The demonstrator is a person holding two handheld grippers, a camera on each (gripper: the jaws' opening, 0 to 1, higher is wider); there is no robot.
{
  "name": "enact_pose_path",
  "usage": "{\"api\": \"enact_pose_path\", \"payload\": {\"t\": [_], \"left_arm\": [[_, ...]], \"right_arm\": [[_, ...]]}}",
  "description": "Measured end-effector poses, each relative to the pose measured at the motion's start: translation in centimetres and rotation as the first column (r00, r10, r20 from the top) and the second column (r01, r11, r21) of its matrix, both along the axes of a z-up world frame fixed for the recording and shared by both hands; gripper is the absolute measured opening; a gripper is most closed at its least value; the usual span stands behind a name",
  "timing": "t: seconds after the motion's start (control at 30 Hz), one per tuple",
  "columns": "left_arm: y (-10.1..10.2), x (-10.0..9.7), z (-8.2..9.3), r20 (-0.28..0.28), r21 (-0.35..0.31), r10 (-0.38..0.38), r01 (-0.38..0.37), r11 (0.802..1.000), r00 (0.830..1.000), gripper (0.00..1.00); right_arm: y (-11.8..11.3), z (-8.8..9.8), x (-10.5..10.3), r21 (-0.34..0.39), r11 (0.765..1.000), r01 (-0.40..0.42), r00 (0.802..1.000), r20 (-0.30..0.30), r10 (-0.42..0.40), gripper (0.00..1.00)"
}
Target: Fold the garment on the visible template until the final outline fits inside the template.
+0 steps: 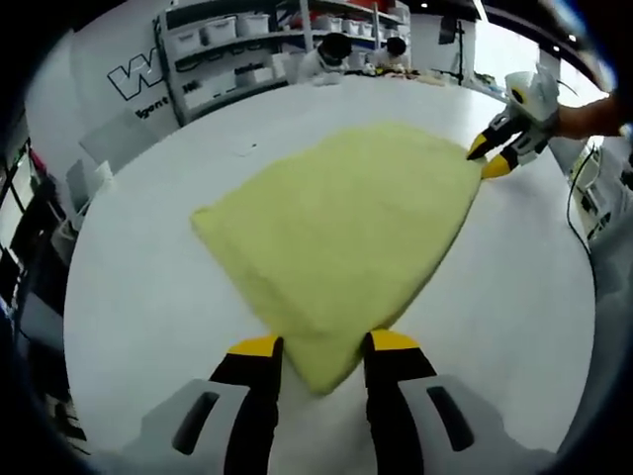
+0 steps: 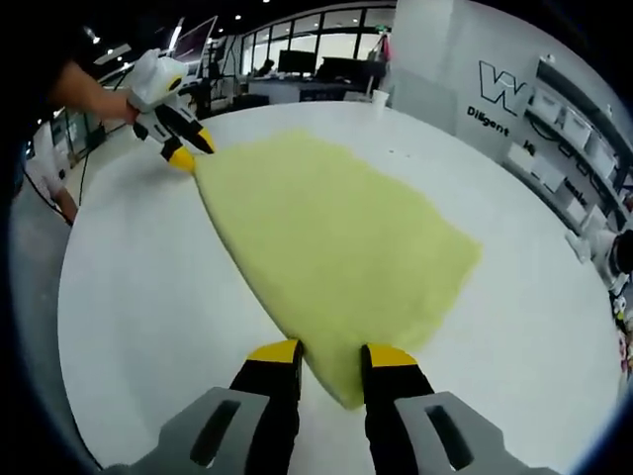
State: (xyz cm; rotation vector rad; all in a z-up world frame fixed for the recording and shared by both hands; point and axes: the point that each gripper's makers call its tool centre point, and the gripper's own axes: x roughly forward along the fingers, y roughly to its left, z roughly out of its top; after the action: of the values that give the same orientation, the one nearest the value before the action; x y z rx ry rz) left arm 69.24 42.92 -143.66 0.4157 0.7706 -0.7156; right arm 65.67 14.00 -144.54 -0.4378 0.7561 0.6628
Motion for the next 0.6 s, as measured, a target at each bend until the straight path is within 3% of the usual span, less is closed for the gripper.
{"api": "enact_pose_path", "payload": {"t": [0.33, 0.6], "left_arm": [[0.5, 1.4, 0.0, -0.019, -0.009, 0.052, -0.052, 0.999, 0.998, 0.47], [0.1, 1.1, 0.3, 0.011, 0.05, -0.022, 0.021, 0.999, 1.0, 0.41]], "right_arm": [[0.1, -0.1, 1.3, -0.01, 1.0, 0.001, 1.0, -0.006, -0.002, 0.2], [0.2, -0.1, 1.2, -0.014, 1.0, 0.006, 1.0, -0.005, -0.007, 0.22]]}}
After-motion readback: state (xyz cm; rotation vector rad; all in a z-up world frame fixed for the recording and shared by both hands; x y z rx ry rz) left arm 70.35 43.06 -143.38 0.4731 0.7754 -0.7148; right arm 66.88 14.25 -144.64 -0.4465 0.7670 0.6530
